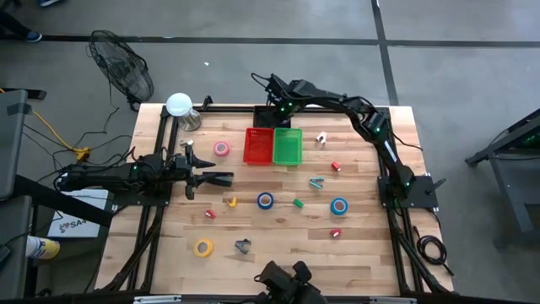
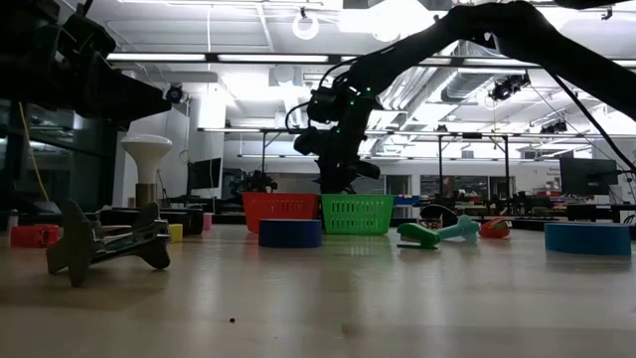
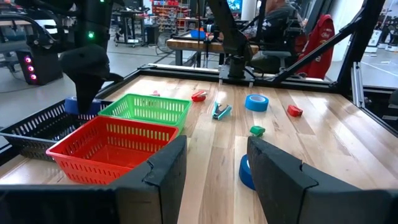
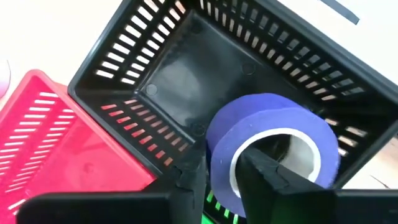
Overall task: Pick and place Stapler, Stapler remover, tape
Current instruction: Put the purple tape into the black bin, then put the blue tape into the black bin
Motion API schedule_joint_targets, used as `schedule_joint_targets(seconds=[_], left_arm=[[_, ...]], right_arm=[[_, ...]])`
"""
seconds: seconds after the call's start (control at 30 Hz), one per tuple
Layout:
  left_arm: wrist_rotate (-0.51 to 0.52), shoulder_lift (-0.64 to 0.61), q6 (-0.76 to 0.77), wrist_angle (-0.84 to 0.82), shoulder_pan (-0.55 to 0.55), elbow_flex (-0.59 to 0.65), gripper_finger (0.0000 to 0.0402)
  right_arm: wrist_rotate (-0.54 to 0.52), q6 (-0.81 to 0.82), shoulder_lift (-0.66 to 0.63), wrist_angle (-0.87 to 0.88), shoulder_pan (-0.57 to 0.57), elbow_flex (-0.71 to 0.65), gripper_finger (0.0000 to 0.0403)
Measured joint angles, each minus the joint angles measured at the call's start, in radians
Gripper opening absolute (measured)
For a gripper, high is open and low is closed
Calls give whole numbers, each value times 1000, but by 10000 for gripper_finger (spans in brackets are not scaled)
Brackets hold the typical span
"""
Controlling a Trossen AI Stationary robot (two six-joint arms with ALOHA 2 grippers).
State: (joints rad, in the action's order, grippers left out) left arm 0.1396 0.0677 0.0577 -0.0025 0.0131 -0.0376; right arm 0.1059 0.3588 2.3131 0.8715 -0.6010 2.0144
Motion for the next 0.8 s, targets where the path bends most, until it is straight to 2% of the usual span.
schedule_joint_targets(seconds=[0.37, 0.63, 0.8], left_arm=[[0, 0, 0, 0, 0, 0, 165], [0, 0, 0, 0, 0, 0, 165], [-1, 0, 0, 0, 0, 0, 165]], right_arm=[[0, -1, -1, 0, 0, 0, 136], [37, -21, -31, 30, -21, -1, 142], [16, -66, -100, 164, -28, -1, 142]])
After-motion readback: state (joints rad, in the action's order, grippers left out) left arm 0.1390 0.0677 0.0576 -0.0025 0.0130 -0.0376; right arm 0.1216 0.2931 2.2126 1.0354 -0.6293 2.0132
